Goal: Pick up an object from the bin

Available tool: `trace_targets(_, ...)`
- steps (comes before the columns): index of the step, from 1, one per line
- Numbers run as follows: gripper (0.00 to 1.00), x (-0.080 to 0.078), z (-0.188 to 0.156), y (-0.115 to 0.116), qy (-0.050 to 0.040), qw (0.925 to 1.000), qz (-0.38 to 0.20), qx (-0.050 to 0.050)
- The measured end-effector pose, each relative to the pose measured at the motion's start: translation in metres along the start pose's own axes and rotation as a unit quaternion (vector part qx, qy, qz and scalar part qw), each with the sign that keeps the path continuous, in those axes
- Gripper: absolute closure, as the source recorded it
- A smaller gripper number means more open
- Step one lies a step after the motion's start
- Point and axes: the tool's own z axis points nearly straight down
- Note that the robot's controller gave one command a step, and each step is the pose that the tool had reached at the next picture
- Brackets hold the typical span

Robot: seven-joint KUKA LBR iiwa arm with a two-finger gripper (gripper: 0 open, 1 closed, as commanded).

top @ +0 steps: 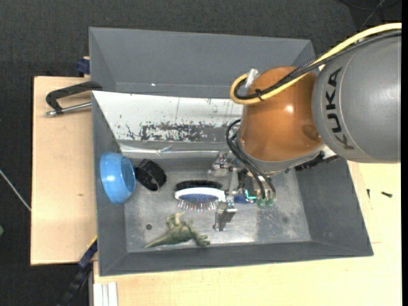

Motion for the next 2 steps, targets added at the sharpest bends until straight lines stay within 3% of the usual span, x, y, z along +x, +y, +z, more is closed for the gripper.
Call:
trace_targets(1, 0.0, -0.0353, 0.1249, -0.0491, -0.0063, 1.0, -0.001, 0.0)
trace_targets(2, 1.0, -0.0366, 0.1203, -0.0481, -0.0096, 1.0, -0.002, -0.001)
